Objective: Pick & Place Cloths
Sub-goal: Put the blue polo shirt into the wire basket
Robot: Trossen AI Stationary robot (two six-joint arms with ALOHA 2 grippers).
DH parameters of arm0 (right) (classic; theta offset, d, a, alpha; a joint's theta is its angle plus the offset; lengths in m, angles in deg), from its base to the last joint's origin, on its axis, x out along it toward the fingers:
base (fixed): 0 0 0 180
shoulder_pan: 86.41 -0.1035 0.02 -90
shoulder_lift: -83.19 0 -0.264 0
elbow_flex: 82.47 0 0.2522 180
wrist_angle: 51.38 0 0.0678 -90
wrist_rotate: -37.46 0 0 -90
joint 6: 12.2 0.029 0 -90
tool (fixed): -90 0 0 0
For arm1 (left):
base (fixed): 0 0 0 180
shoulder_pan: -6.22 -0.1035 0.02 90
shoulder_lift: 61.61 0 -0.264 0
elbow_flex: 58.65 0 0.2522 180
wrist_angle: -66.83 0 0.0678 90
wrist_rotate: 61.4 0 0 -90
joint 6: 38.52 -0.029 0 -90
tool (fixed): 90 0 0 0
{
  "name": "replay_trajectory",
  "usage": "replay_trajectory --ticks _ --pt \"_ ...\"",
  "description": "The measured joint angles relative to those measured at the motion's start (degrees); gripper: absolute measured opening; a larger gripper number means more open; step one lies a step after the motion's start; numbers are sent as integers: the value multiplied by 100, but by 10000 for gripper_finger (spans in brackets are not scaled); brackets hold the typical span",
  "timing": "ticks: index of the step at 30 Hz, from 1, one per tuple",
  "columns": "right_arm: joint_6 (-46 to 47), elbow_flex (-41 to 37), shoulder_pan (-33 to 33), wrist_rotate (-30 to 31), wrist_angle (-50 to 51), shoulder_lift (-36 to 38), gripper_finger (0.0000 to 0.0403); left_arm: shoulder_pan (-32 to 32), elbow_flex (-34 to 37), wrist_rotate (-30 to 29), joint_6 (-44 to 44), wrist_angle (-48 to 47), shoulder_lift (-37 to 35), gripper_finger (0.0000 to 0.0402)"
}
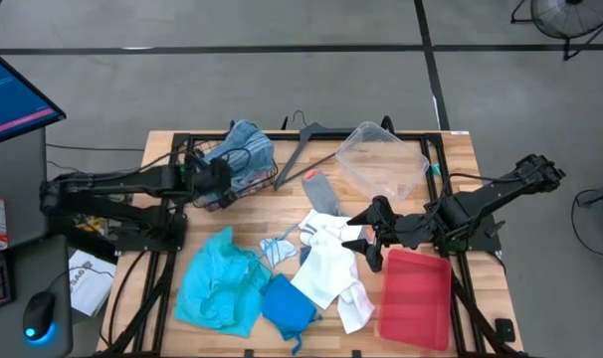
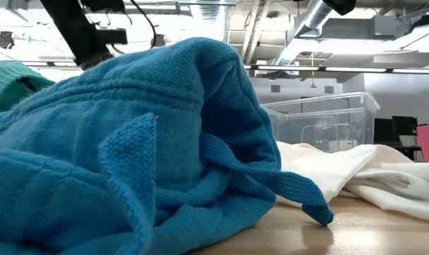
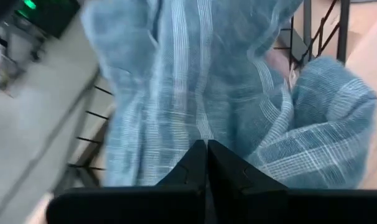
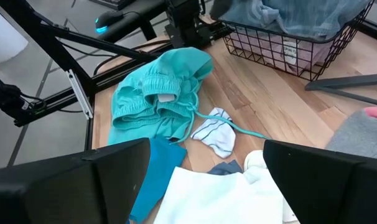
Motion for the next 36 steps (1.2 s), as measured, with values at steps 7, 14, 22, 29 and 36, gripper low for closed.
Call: replay_trajectory --ticks 7,14,22,29,36 --pt "0 0 0 4 -1 0 309 -660 539 628 149 751 213 0" --pt "28 0 2 112 -3 0 309 -1475 598 1272 551 864 676 0" --pt "50 0 2 123 -3 0 309 -2278 572 2141 635 978 1452 0" --pt "109 0 0 127 -1 0 309 -2806 572 3045 938 1062 1576 0" --pt "107 0 0 127 2 0 309 -2869 449 3346 1298 938 853 5"
